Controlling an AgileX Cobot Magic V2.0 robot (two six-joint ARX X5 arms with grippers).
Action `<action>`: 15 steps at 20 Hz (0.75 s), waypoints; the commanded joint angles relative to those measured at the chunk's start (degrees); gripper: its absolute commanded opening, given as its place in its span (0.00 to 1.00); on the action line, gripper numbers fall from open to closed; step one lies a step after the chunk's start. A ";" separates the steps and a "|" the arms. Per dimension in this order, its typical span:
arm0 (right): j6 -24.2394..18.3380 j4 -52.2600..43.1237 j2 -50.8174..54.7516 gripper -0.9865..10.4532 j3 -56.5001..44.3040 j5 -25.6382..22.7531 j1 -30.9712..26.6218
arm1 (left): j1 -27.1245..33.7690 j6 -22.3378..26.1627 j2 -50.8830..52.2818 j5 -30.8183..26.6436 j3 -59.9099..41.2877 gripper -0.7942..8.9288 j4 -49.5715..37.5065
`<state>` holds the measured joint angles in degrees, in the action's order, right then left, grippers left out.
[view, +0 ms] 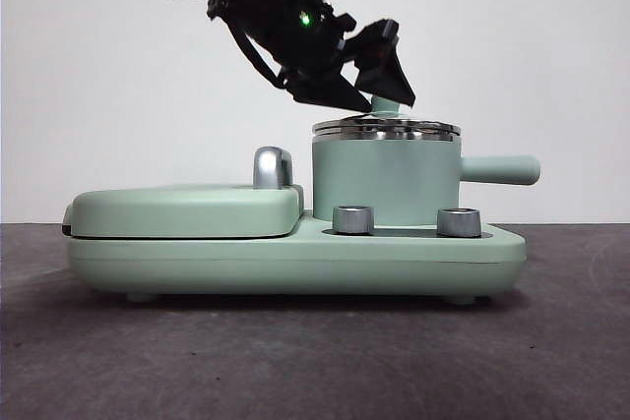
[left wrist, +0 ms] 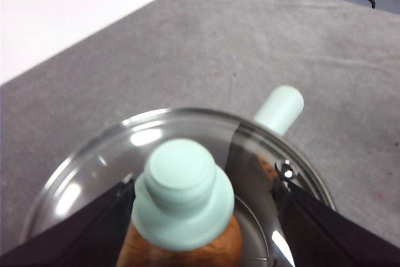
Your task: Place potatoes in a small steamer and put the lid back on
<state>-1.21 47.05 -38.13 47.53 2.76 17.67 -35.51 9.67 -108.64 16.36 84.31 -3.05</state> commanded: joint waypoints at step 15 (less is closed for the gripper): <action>0.57 0.83 -0.33 0.38 0.37 -0.26 0.20 | -0.09 2.27 0.70 -0.09 0.66 0.43 -4.52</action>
<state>-1.21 48.21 -38.13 47.53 2.76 17.67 -35.38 11.22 -107.07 16.36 84.29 -6.96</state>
